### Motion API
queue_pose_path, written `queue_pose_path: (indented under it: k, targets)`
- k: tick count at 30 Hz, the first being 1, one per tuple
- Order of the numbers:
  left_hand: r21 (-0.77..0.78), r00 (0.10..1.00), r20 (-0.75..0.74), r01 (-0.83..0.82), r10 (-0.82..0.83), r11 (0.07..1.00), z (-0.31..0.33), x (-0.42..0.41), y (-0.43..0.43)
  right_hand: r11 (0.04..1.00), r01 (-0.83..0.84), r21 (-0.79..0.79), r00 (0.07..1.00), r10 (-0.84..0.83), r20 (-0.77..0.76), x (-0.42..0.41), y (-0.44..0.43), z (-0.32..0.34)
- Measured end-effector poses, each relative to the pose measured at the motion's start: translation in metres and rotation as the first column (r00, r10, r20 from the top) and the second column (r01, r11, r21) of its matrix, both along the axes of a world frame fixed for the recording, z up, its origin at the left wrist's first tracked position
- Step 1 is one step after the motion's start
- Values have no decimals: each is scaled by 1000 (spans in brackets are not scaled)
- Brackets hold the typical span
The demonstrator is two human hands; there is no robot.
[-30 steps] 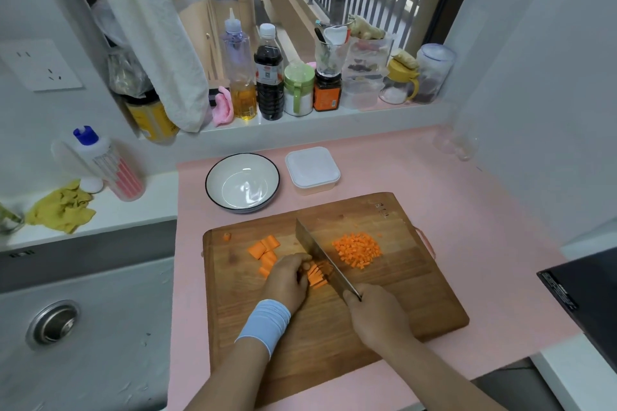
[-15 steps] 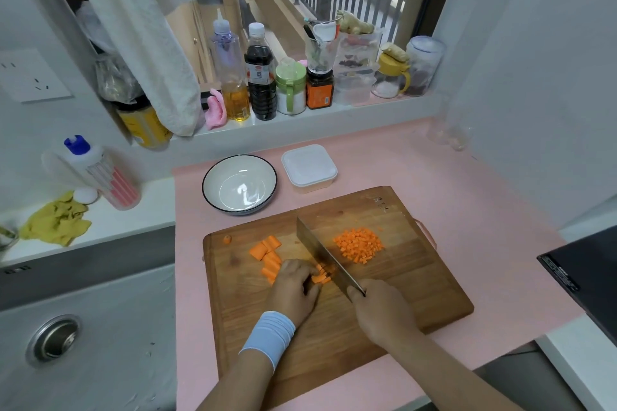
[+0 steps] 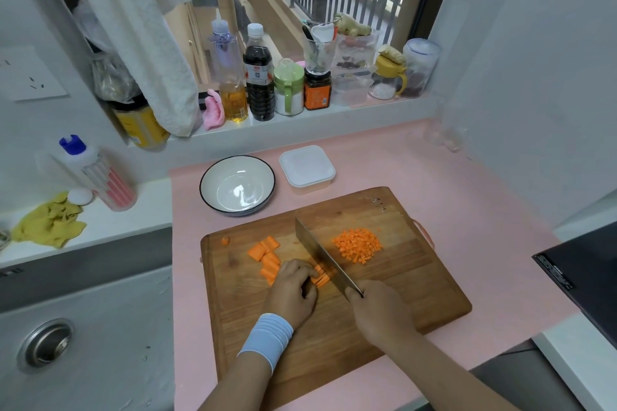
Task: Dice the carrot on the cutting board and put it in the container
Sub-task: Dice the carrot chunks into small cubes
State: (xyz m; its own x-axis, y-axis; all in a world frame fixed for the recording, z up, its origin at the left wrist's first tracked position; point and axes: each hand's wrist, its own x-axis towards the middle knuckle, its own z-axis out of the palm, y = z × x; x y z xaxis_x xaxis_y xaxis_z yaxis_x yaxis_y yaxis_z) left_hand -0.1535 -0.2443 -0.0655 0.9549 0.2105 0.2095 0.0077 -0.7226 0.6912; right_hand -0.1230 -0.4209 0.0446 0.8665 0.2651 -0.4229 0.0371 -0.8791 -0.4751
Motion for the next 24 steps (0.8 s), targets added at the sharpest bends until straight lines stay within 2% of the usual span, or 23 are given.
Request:
queue_pose_path:
  k: [5,12,19,24]
  targets:
    - [-1,999,31,-7,7,1000,2,-4,-2,1000,10,-6,1000,-10,-1,0,1,2]
    - [99,995,96,16,-26,995,-3,-1,-6,1000,-2,-15,1000,2,17,-3,3,1]
    - [94,993,116,20,-30,995,-3,0,-8,998,-39,-53,988,46,145,-8,-1,4]
    - [61,992,125,17,-24,998,-2,1,-8,996,-70,-57,984,78,159,-16,-2,5]
